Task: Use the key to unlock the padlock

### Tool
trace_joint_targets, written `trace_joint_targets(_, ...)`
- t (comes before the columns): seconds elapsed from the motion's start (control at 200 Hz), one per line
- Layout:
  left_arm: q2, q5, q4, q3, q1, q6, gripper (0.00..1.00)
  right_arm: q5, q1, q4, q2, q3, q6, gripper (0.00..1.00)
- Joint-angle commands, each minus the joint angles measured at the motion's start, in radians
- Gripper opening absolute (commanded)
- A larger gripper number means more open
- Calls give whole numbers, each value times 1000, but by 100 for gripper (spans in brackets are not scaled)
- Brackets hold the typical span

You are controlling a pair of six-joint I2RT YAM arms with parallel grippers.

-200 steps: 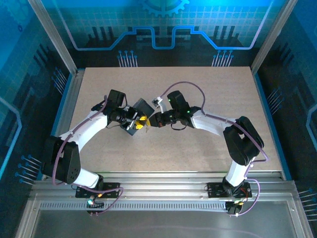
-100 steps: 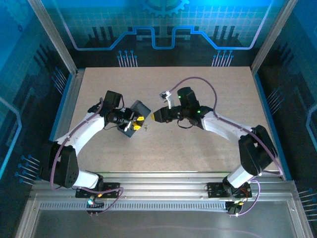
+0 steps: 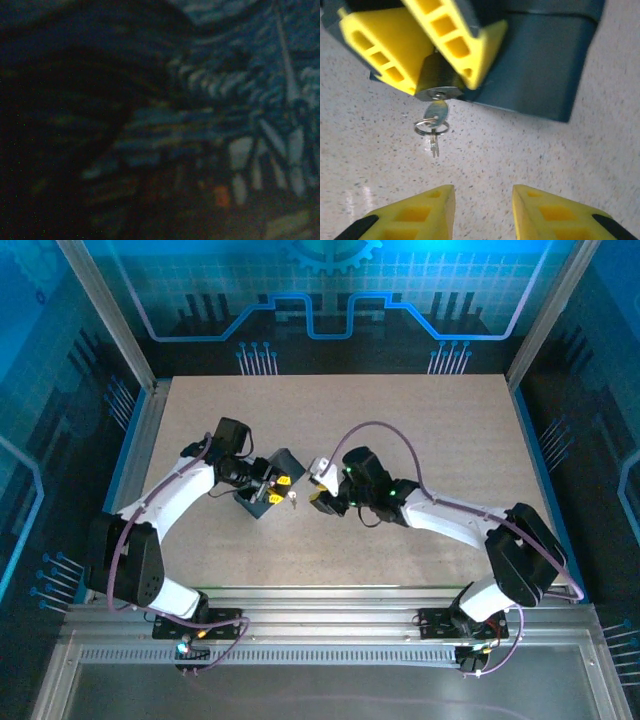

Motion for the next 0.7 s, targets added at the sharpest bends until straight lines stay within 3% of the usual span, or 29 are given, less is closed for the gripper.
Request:
trace_joint_targets(0.0,5,7,-51,44,5,12,9,130,46,223,-8,-25,-193,35)
trace_joint_targets(0.155,5,3,-60,49,4,8,9,169,89,351,19,-75,-260,34)
trace_joint_targets(0.47,42,1,-92,125,4,17,9,160,120,360,71,-75,-305,33)
trace_joint_targets(0.695,44,-1,-114,143,5,30,9,230,136,447,101,-89,-314,29)
